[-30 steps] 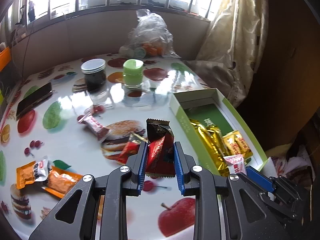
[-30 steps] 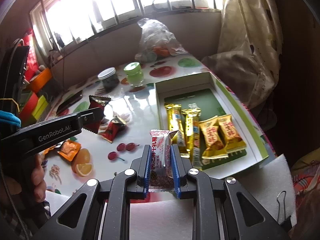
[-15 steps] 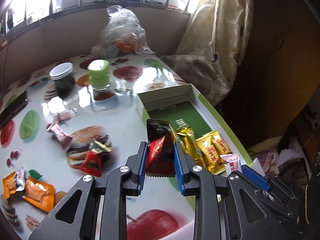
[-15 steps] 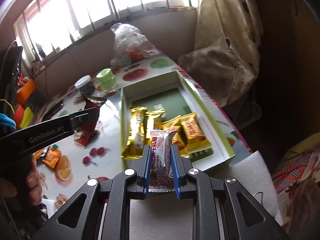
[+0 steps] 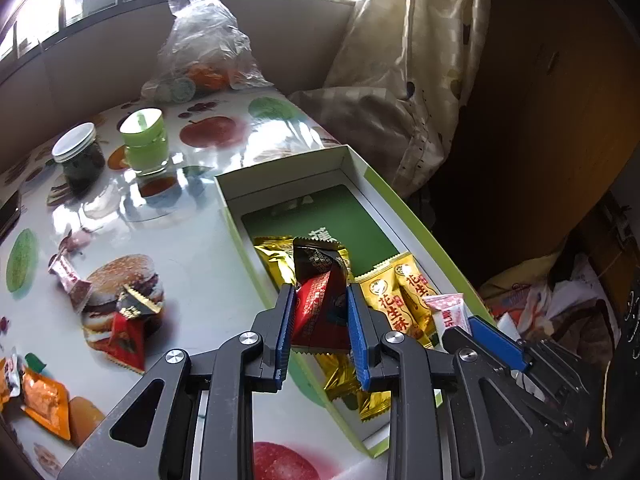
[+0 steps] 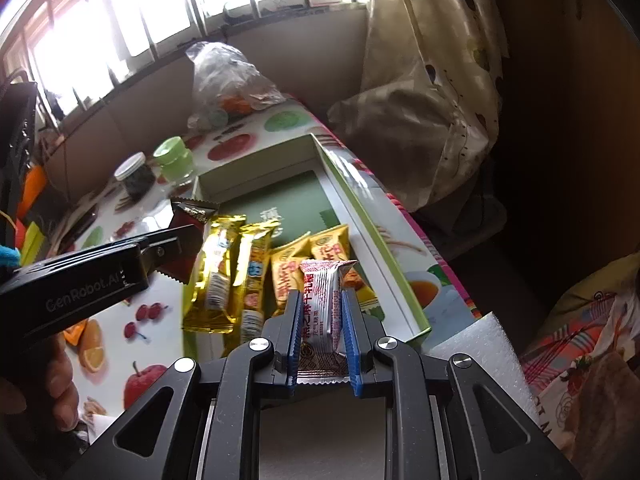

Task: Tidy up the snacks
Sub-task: 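Carry both held candies over the green box, then lower both candies into the green box and open both tools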

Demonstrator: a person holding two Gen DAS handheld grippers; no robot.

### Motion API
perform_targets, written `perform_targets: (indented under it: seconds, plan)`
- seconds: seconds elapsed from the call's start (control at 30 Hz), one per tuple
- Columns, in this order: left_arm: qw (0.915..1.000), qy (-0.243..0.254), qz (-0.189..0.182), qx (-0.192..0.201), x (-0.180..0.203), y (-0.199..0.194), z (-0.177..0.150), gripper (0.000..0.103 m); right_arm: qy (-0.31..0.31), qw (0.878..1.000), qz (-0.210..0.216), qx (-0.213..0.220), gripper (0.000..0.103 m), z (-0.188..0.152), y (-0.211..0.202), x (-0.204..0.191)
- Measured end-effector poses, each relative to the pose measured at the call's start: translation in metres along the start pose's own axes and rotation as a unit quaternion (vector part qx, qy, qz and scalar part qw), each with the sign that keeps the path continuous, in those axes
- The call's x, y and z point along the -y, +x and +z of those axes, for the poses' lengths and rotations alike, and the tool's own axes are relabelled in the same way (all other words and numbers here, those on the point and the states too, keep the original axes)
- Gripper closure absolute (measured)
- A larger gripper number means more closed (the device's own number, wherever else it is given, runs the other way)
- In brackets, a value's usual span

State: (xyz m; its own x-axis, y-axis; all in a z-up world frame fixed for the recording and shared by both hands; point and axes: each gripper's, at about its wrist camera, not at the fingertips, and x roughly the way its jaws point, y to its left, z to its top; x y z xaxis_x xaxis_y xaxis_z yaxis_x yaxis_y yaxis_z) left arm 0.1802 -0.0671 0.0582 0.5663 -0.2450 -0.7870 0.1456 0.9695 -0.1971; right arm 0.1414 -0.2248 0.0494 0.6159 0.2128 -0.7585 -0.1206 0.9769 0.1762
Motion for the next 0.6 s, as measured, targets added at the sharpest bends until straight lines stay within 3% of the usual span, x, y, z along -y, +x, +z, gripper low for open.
perform_targets:
  seconds: [0.6]
  plan:
    - [0.9997, 0.006, 0.001, -0.025, 0.008, 0.021, -0.001, 0.076, -0.001, 1.000, -0.007, -0.001, 0.084, 0.001, 0.008, 0.006]
